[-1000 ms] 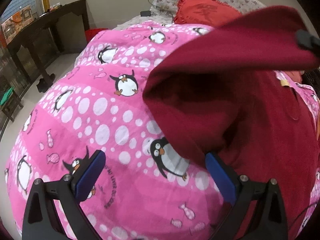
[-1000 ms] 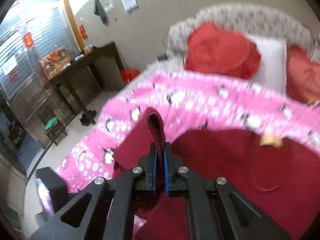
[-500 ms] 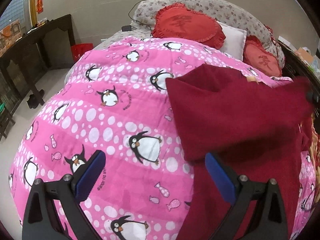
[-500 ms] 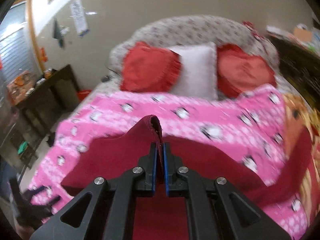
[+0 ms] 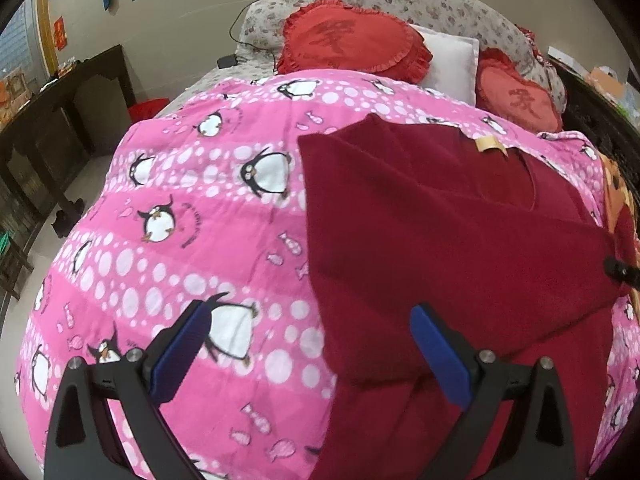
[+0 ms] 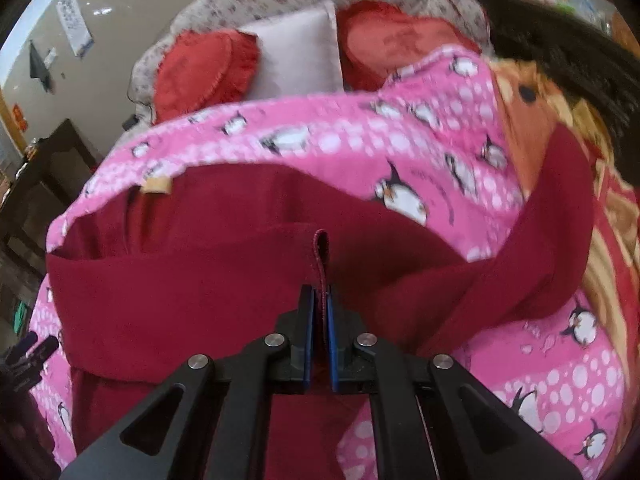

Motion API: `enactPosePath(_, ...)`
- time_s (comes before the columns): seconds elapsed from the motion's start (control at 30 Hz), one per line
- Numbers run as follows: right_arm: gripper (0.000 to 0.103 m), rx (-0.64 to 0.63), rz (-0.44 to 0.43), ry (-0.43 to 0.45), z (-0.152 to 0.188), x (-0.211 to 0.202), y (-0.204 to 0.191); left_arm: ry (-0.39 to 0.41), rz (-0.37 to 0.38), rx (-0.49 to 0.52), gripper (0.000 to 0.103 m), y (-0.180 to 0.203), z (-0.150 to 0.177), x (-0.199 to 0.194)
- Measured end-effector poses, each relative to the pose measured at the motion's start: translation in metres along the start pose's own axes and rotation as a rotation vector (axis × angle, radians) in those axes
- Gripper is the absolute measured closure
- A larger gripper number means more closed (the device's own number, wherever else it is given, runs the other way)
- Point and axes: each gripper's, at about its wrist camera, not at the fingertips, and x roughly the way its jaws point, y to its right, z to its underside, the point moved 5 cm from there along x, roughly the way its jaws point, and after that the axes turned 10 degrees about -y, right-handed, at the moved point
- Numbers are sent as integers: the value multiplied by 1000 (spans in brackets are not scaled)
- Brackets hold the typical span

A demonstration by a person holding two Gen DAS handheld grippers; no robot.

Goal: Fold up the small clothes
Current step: 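Fold the held sleeve across the shirt body with the right tool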

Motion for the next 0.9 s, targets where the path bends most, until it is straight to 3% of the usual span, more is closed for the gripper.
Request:
enactPosePath(0.2, 103, 39, 52, 95, 5, -41, 19, 9, -16, 6, 2, 8, -14, 10)
enactPosePath(0.3, 103, 1, -3, 112, 3, -48, 9, 6, -18, -3, 2, 10, -21, 17)
enactPosePath(0.47, 103, -92, -16, 96, -1, -23, -22, -27, -36, 1, 2, 13, -29, 34)
enactPosePath(0.63, 103, -38, -11, 46, -16, 17, -19, -82, -27, -7, 1, 13, -33, 55)
enactPosePath(0.9, 103, -25, -30, 41, -17, 2, -21, -56, -41, 1, 1, 15, -32, 49)
